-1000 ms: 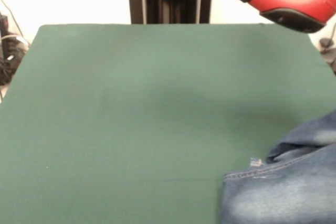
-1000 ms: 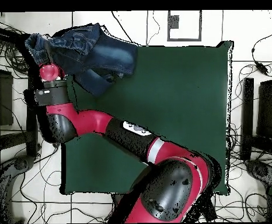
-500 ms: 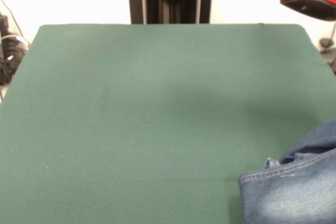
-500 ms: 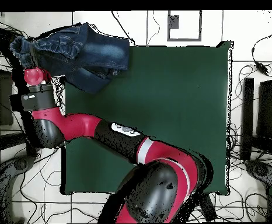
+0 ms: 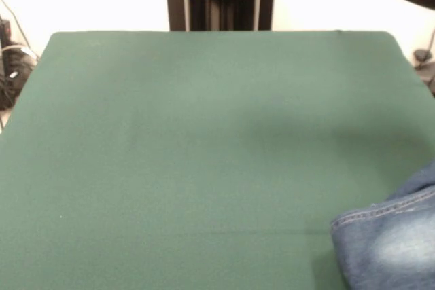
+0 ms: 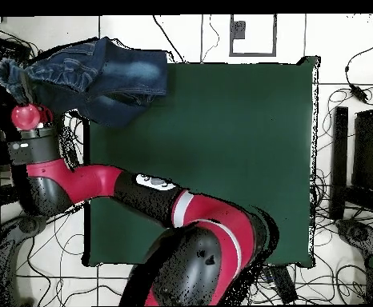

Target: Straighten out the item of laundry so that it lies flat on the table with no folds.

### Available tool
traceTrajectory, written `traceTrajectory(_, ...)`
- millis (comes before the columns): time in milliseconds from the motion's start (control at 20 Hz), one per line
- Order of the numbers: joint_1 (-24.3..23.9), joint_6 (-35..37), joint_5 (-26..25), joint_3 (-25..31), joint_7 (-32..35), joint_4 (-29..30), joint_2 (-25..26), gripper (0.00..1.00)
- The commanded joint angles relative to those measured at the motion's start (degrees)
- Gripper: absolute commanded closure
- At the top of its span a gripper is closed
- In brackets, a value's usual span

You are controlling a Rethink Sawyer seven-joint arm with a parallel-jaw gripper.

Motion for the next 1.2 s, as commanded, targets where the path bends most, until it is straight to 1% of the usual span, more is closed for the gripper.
traceTrajectory(50, 2.36, -6.17, 2.50, -0.25, 8.35, 4.58, -0.90, 1.00)
traceTrajectory(150, 0.87, -6.47, 1.29, -0.11, 9.40, 7.17, -1.43, 1.00)
traceTrajectory(200, -1.13, -5.34, 0.56, 0.15, 10.40, 8.77, -2.23, 1.00)
traceTrajectory(250, -1.79, -5.42, 0.58, 0.55, 10.56, 10.07, -2.68, 1.00)
traceTrajectory(300, -3.83, -3.60, 0.11, 1.40, 11.56, 11.37, -3.92, 1.00)
traceTrajectory(350, -4.62, -3.59, 0.31, 2.19, 11.62, 12.82, -4.58, 1.00)
traceTrajectory(400, -7.02, -1.64, 0.55, 3.67, 12.44, 14.45, -6.28, 1.00)
traceTrajectory(550, -10.11, -0.65, 1.04, 6.85, 12.89, 18.23, -8.79, 1.00)
traceTrajectory(850, -13.93, -1.12, 4.89, 14.46, 12.46, 24.45, -12.35, 1.00)
traceTrajectory(1100, -18.18, -1.68, 11.51, 23.80, 11.90, 32.59, -16.59, 1.00)
traceTrajectory(1200, -19.16, -1.61, 12.34, 25.64, 11.80, 34.49, -17.27, 1.00)
